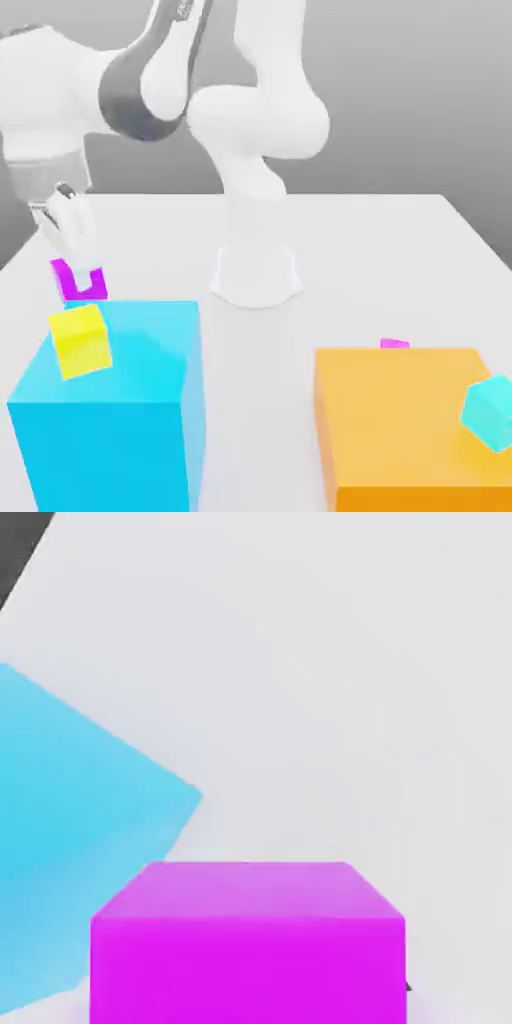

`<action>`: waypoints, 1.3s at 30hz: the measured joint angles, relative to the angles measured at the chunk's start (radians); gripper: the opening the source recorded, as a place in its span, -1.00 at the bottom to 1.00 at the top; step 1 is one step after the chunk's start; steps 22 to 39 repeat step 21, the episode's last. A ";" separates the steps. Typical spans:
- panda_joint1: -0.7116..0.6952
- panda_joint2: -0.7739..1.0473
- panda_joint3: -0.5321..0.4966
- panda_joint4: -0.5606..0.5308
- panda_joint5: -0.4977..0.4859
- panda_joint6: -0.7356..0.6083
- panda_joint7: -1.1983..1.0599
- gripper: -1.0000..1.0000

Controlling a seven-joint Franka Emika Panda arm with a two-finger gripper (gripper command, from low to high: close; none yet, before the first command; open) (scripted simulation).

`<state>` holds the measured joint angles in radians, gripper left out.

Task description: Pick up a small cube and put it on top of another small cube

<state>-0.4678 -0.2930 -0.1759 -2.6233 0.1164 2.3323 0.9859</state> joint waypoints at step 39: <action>0.165 0.219 0.139 0.377 -0.112 -0.160 -0.293 1.00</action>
